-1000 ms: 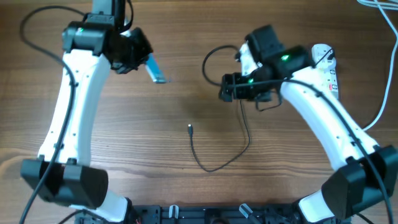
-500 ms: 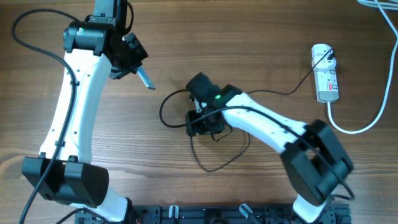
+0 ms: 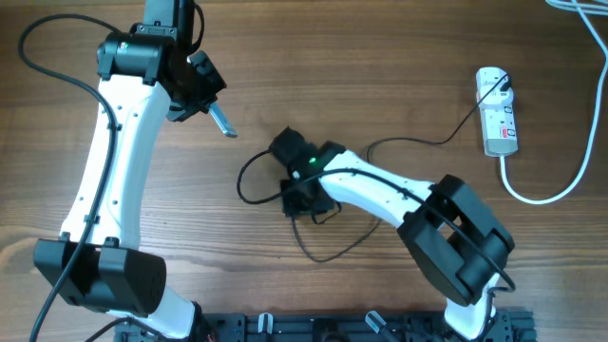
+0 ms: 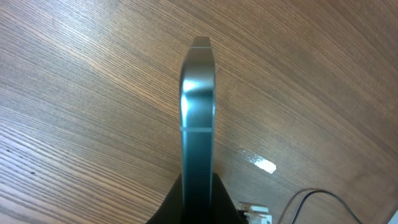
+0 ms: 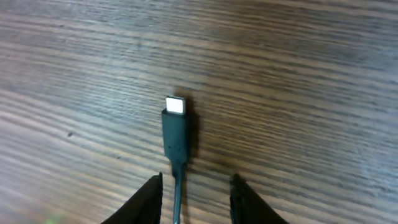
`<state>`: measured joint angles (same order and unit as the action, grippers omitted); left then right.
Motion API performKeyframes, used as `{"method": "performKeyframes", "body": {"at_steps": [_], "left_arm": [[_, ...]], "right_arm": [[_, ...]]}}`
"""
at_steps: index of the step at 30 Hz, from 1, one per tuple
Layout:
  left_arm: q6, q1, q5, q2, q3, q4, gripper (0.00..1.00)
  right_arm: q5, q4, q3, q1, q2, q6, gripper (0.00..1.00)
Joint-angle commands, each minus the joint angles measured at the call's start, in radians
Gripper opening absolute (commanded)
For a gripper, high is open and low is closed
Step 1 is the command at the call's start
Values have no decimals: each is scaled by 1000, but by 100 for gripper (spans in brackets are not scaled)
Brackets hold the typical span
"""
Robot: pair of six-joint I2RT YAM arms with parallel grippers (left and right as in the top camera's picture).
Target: Plug charger to phone and switch on socket
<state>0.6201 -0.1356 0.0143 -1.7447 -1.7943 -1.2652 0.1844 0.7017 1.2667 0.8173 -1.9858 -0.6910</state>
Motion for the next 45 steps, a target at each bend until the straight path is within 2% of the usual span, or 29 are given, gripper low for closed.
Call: {"method": "performKeyframes", "body": {"at_steps": [1, 7, 15, 22, 31, 37, 45], "left_arm": [[18, 3, 13, -4, -5, 4, 4], [18, 3, 13, -4, -5, 4, 4], [18, 3, 13, -4, -5, 4, 4], [18, 3, 13, -4, -5, 3, 4], [18, 3, 13, -4, -5, 3, 4], [18, 3, 13, -4, -5, 4, 4], [18, 3, 13, -4, -5, 3, 4]], "right_arm": [[-107, -5, -6, 22, -21, -44, 33], [-147, -10, -6, 67, -21, -63, 33], [-156, -17, -6, 75, -21, -71, 23], [-218, -29, -6, 128, -21, -80, 23], [-293, -24, -6, 126, -21, -95, 23], [-293, -29, -6, 126, -21, -94, 19], [-293, -35, -6, 126, -21, -95, 19]]}}
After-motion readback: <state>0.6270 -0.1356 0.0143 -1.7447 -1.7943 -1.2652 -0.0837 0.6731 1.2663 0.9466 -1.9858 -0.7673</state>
